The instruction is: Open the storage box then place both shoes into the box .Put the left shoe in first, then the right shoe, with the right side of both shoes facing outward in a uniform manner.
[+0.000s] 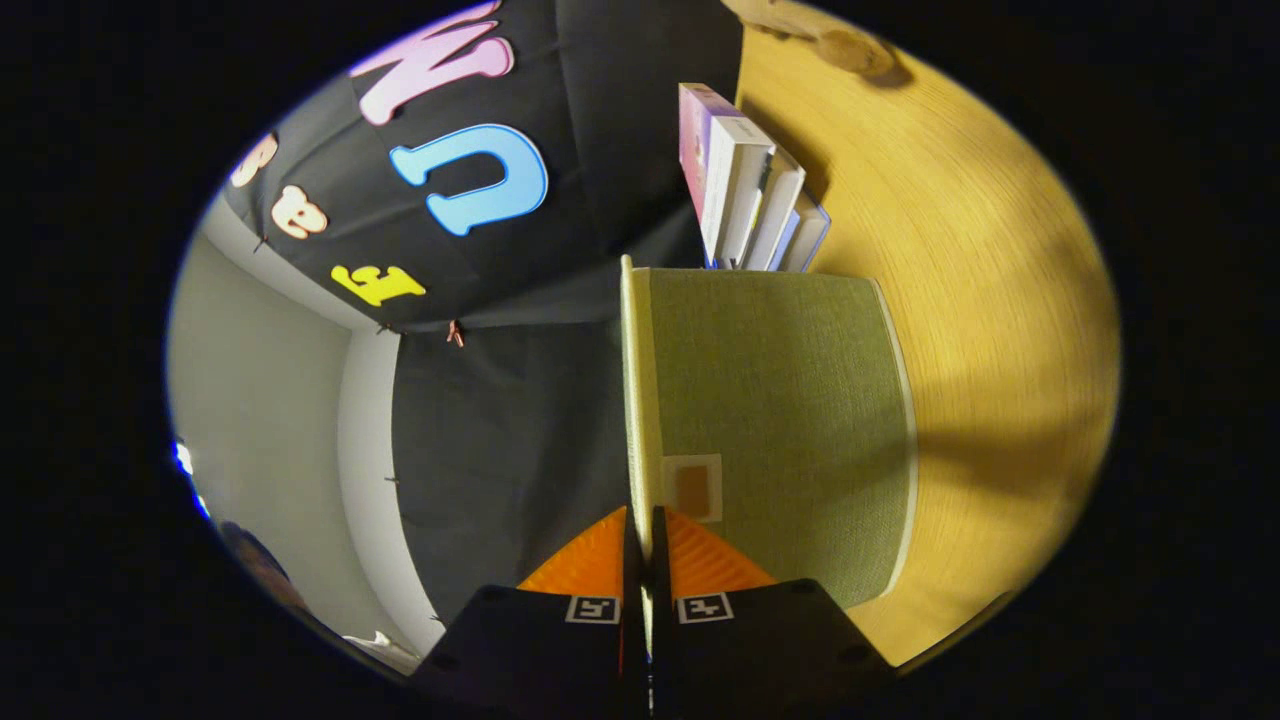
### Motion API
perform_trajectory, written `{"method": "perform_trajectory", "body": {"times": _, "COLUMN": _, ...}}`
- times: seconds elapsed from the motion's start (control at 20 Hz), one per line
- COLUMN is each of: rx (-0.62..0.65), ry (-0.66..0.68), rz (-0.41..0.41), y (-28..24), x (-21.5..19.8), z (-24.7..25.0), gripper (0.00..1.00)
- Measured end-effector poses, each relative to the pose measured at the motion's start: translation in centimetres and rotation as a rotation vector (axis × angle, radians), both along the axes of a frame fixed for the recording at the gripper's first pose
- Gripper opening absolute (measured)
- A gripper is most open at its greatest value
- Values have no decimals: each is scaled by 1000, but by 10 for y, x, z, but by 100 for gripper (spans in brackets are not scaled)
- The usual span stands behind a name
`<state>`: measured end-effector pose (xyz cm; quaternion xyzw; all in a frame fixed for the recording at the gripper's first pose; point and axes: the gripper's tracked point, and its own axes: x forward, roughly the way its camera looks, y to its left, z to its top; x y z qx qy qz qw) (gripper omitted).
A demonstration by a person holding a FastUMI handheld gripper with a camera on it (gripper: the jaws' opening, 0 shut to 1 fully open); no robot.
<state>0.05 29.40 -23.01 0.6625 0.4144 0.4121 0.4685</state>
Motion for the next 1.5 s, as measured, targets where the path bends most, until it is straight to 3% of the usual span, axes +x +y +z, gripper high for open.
{"method": "perform_trajectory", "body": {"times": 0.4, "rx": -123, "ry": -120, "rz": -101, "y": -8, "x": 9, "z": 57, "gripper": 4}}
{"method": "perform_trajectory", "body": {"times": 0.75, "rx": -187, "ry": -267, "rz": -150, "y": 23, "x": 25, "z": 143, "gripper": 4}}
{"method": "perform_trajectory", "body": {"times": 1.1, "rx": -210, "ry": -380, "rz": -114, "y": 115, "x": 36, "z": 218, "gripper": 4}}
{"method": "perform_trajectory", "body": {"times": 1.5, "rx": -240, "ry": -366, "rz": -68, "y": 219, "x": 38, "z": 228, "gripper": 5}}
